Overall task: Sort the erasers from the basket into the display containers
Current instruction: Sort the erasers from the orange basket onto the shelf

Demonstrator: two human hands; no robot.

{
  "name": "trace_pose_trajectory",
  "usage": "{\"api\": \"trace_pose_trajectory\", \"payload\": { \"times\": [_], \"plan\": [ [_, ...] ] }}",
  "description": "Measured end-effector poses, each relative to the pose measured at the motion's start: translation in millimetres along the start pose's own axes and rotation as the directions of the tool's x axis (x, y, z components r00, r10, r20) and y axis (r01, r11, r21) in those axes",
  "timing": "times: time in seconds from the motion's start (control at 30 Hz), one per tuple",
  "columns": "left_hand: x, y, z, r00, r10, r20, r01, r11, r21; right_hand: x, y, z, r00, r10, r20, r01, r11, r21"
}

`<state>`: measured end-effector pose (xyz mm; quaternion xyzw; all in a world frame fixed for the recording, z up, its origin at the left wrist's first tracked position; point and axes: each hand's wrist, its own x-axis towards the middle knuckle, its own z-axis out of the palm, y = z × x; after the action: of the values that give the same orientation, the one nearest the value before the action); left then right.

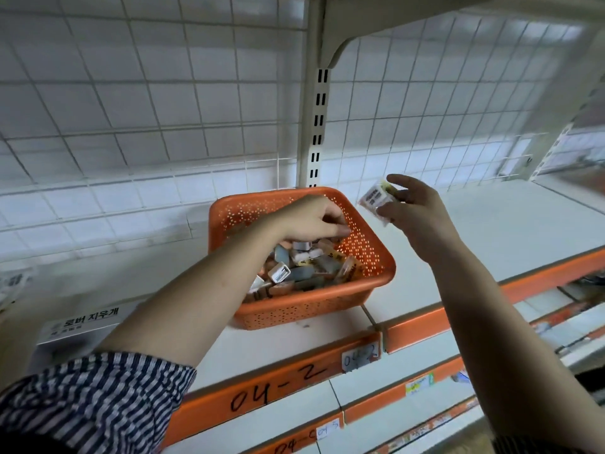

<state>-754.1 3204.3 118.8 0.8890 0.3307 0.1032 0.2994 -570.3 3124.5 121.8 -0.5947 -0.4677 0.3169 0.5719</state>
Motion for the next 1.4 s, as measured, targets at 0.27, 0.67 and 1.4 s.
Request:
{"api": "trace_pose_trajectory", "payload": {
  "times": [0.27,0.67,1.4],
  "plan": [
    [4.8,4.4,22.0,0.991,0.001,0.135,-0.019,0.991,0.135,-6.9,10.6,-1.7,0.999,-0.036,-0.014,0.036,0.999,-0.001],
    [-4.1,4.4,14.8,0.991,0.031,0.128,-0.034,0.999,0.019,-10.6,15.6,2.2,0.998,0.012,-0.069,-0.008,0.999,0.054],
    [-209.0,-59.0,-80.1,0.722,-0.357,-0.592,0.0,0.857,-0.516,-26.1,-49.8,185.8,0.955,-0.152,0.254,0.123,0.984,0.129]
  ]
}}
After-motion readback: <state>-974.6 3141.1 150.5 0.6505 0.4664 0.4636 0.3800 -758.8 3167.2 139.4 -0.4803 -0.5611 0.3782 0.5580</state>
